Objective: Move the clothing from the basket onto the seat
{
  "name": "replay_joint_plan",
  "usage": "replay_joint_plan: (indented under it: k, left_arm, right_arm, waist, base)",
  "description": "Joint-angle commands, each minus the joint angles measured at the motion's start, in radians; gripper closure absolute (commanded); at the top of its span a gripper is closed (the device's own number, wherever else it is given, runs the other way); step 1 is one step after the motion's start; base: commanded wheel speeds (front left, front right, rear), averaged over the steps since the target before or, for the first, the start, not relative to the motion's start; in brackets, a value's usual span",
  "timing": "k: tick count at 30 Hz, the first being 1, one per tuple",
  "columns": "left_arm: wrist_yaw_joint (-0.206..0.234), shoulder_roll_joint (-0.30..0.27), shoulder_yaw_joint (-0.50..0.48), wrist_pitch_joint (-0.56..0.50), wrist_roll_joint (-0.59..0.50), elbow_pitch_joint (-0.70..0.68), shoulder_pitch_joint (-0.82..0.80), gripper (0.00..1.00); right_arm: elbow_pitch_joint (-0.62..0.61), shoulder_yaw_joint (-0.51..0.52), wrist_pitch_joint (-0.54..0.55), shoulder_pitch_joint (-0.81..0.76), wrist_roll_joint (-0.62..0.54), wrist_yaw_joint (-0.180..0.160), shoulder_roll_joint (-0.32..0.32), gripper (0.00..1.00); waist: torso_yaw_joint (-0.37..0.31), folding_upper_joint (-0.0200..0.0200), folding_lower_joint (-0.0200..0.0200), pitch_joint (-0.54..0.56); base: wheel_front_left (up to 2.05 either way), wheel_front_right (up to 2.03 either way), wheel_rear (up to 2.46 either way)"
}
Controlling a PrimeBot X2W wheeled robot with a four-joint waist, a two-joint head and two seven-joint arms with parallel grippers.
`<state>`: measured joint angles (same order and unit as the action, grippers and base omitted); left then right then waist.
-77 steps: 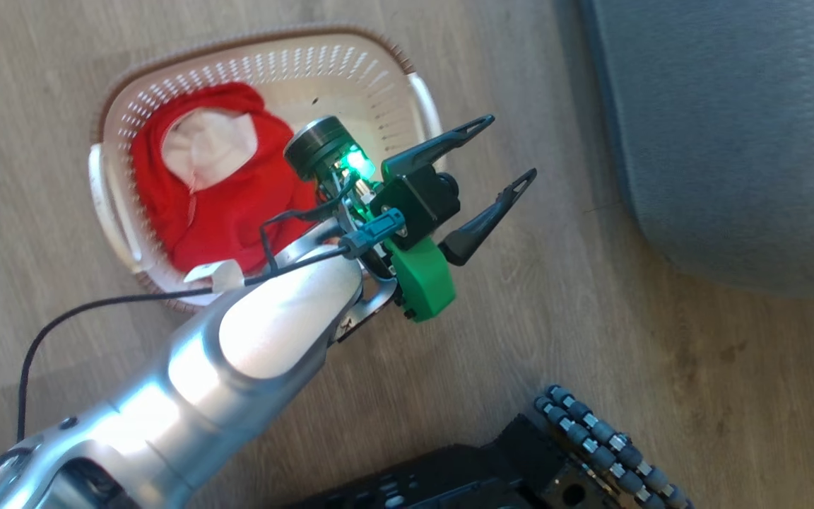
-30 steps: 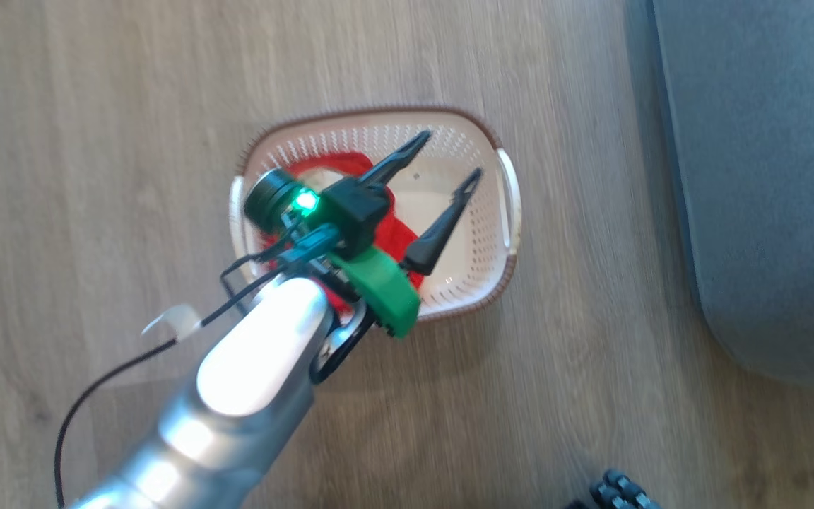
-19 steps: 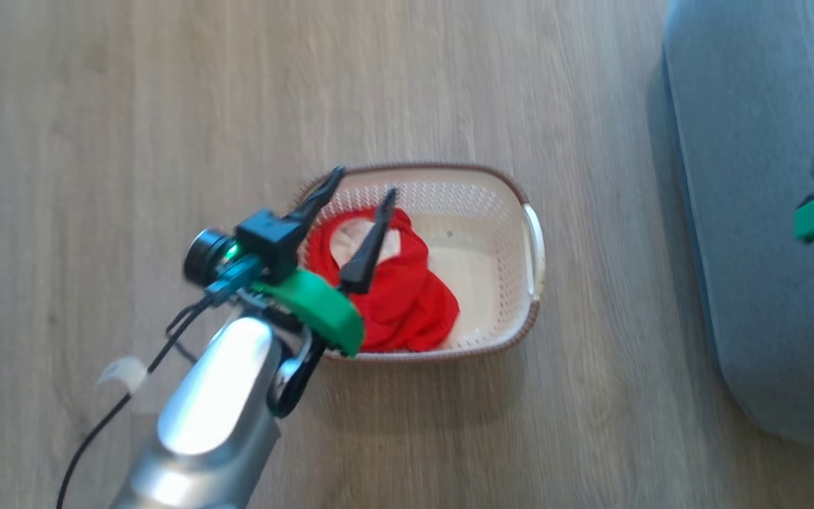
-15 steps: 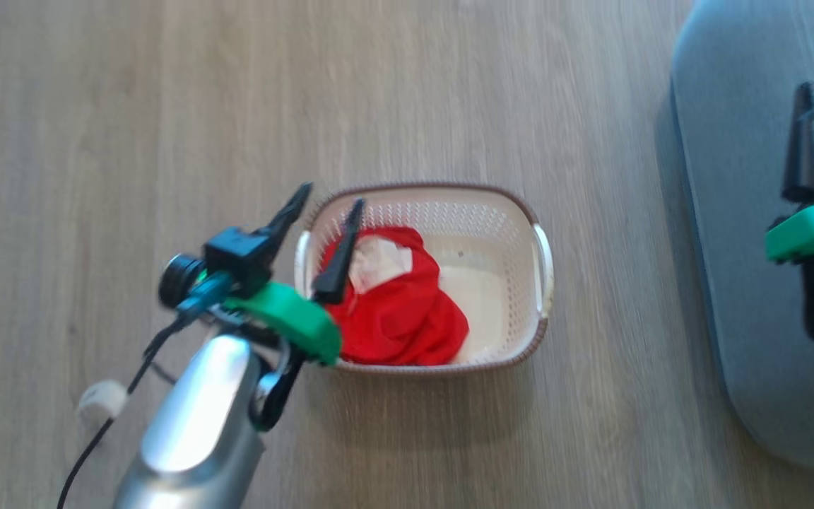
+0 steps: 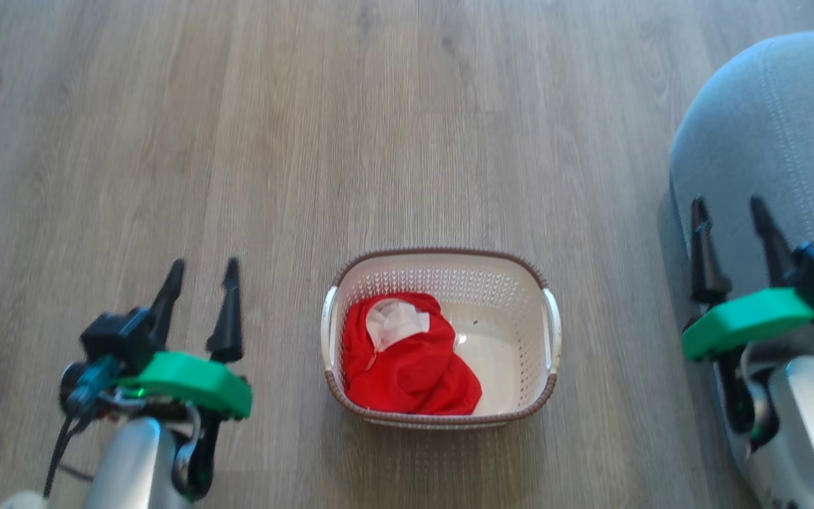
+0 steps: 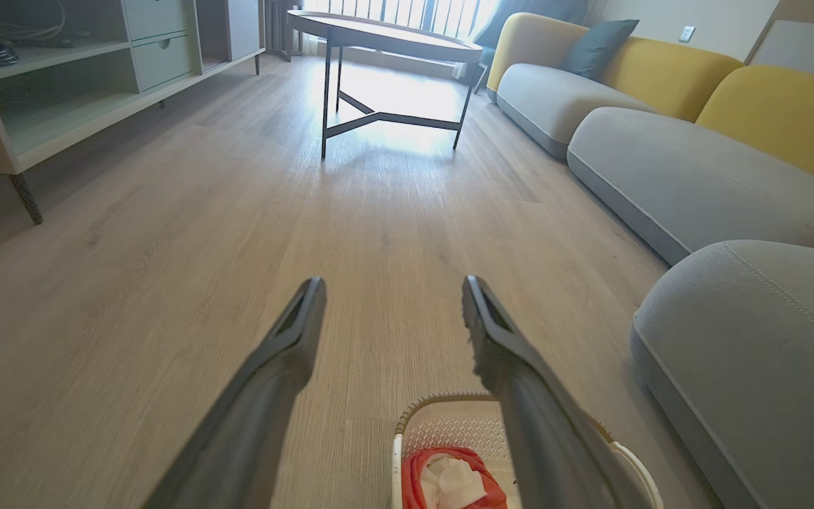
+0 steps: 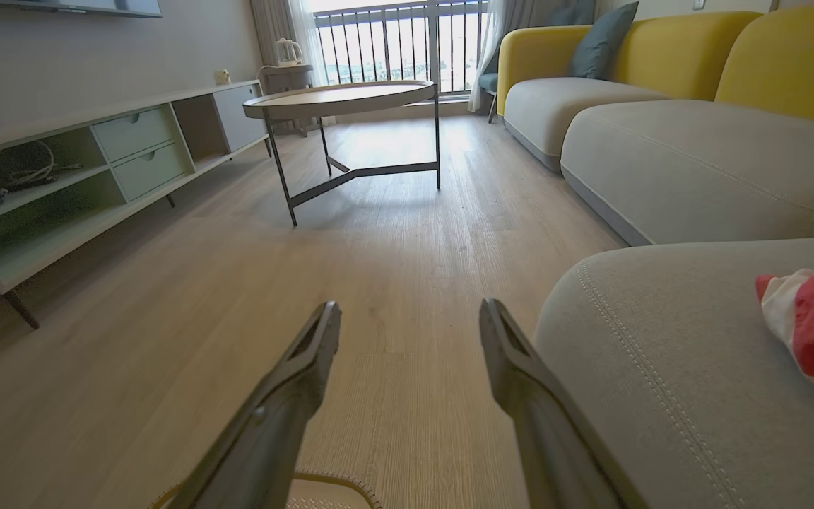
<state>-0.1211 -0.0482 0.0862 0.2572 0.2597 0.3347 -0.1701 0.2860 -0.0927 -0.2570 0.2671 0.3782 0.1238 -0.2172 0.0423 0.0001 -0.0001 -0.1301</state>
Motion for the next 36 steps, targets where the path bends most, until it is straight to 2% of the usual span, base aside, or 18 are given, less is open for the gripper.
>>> replay_joint_plan:
  k: [1, 9, 24, 36]
  left_arm:
    - [0.009, -0.004, -0.051, 0.005, -0.012, -0.046, -0.009, 0.0]
    - [0.048, -0.002, -0.105, 0.005, 0.002, -0.143, 0.076, 0.0]
    - [0.05, -0.002, -0.087, 0.005, -0.012, -0.147, 0.144, 0.0]
    - [0.053, -0.002, -0.075, 0.005, -0.015, -0.156, 0.145, 0.0]
  right_arm:
    - [-0.038, -0.021, -0.005, -0.01, -0.011, 0.007, 0.005, 0.0]
    - [-0.076, -0.005, -0.005, -0.119, -0.053, 0.007, 0.057, 0.0]
    - [-0.099, 0.009, -0.005, -0.186, -0.1, 0.007, 0.094, 0.0]
    - [-0.121, 0.025, -0.005, -0.192, -0.12, 0.007, 0.103, 0.0]
  waist:
    - [-0.005, -0.0001, 0.0001, 0.018]
    - [-0.012, -0.0001, 0.0001, 0.057]
    - [-0.022, -0.0001, 0.0001, 0.111]
    - [-0.025, -0.0001, 0.0001, 0.09]
  base:
    - [0.0, 0.0, 0.0]
    - [0.0, 0.0, 0.0]
    - [0.0, 0.0, 0.0]
    - [0.0, 0.0, 0.0]
